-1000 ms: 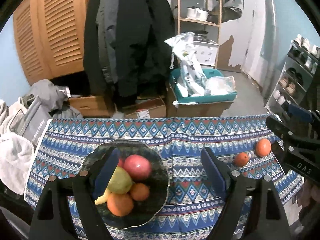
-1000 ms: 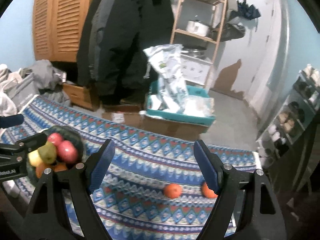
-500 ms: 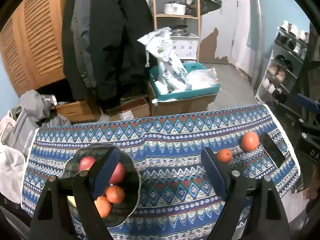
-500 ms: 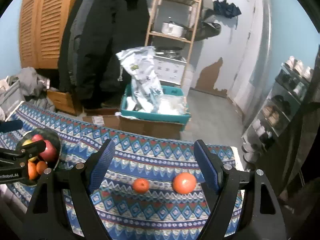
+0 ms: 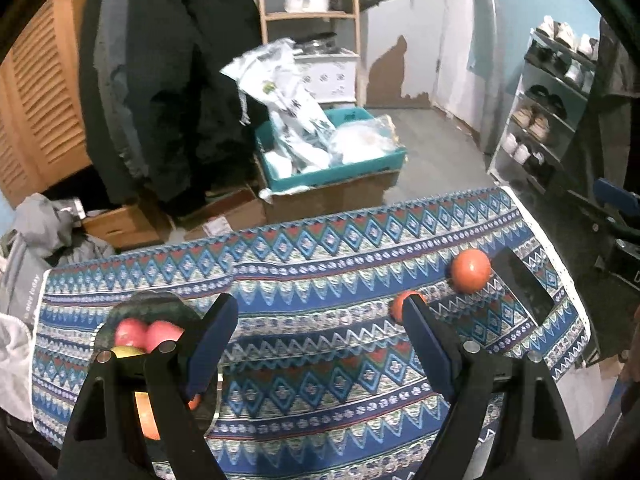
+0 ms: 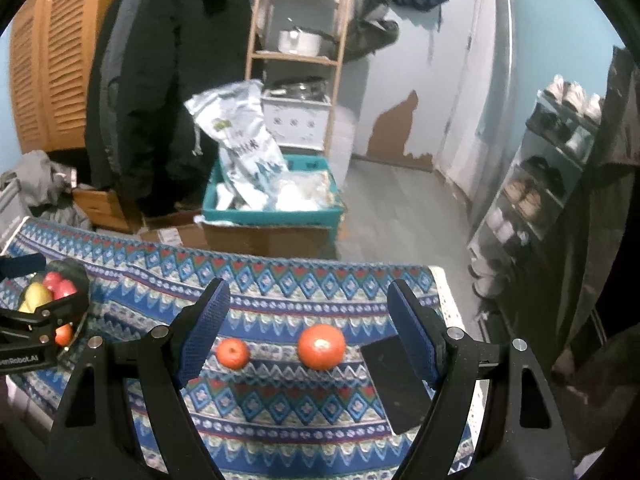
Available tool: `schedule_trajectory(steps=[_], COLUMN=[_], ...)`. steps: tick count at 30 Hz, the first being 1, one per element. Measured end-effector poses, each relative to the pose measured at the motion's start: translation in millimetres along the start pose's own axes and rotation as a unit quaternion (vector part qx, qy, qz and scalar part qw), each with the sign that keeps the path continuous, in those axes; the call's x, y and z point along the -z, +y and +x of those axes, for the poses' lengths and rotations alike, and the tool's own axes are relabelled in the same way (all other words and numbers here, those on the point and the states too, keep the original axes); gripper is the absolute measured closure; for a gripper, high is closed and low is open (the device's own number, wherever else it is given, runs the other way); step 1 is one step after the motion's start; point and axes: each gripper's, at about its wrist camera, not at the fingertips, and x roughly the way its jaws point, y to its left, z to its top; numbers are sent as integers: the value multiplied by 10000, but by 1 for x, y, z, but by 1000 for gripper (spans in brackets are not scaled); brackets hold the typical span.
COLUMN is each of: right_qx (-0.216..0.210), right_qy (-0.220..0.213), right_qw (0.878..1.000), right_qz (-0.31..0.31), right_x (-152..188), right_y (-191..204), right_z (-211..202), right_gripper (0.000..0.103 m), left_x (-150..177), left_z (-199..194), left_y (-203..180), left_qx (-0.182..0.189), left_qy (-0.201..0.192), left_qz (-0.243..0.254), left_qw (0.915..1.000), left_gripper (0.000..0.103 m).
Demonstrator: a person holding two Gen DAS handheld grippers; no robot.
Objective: Organize fruits
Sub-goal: 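Grasp one small orange with the left gripper while the right gripper grasps the other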
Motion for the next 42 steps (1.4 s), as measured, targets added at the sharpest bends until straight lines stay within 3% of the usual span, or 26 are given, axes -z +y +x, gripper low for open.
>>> schedule_trajectory(steps=[11,26,42], right_qx=[-57,-142,-281], right_qy=[499,1517,1941], right_qw=[9980,9874,9771], right_qz=[381,436,827], right_x=[17,56,78], right_y=[-36,-43,-51], right_z=[37,115,158], right_gripper=[24,24,24], left_x=[-6,5,23], left_z=[37,123,181], left_y=[-28,-64,-87], left_qx=[130,361,504], left_qy=[280,922,1497], left_qz=[113,350,378], left_qw=[9995,9945,9867], left_gripper=[18,18,18])
